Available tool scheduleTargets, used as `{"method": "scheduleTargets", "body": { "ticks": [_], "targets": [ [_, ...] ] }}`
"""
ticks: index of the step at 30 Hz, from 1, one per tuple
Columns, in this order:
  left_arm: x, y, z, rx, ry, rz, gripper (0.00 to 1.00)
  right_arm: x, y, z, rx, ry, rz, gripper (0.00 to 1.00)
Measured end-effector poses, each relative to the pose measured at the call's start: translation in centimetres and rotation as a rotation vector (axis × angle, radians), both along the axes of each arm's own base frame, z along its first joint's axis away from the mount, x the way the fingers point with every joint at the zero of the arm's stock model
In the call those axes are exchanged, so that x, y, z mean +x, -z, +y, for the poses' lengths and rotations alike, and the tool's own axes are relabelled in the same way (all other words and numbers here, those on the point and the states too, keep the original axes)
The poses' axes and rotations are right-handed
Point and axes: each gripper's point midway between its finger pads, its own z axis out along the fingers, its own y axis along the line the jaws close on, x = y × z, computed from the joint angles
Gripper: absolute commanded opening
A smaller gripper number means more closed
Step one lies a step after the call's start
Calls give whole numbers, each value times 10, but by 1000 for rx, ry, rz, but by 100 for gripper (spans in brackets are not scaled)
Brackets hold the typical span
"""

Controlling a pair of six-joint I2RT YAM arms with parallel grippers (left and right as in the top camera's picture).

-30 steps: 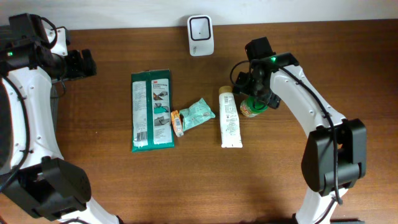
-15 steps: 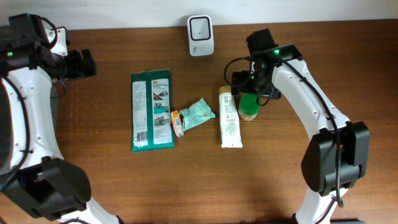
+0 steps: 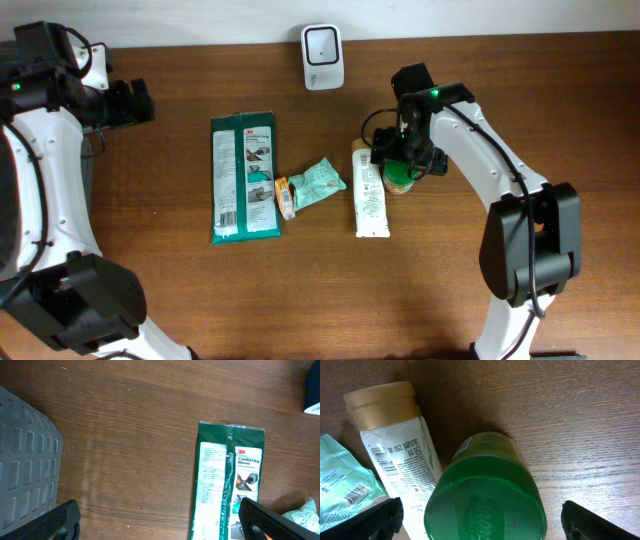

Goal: Scan the item barcode
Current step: 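Lower the right gripper and close it around the green-lidded jar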

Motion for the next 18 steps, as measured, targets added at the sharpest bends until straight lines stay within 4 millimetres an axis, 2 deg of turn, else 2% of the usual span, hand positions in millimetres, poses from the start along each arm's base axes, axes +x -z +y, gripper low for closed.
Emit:
{"method": "scheduleTargets", "body": {
  "ticks": [11,18],
  "targets": [
    [0,0,0,0,0,0,99,1,0,-5,-32,-5,-6,84],
    [0,0,0,0,0,0,99,1,0,-7,-51,-88,-14,67]
  ]
}}
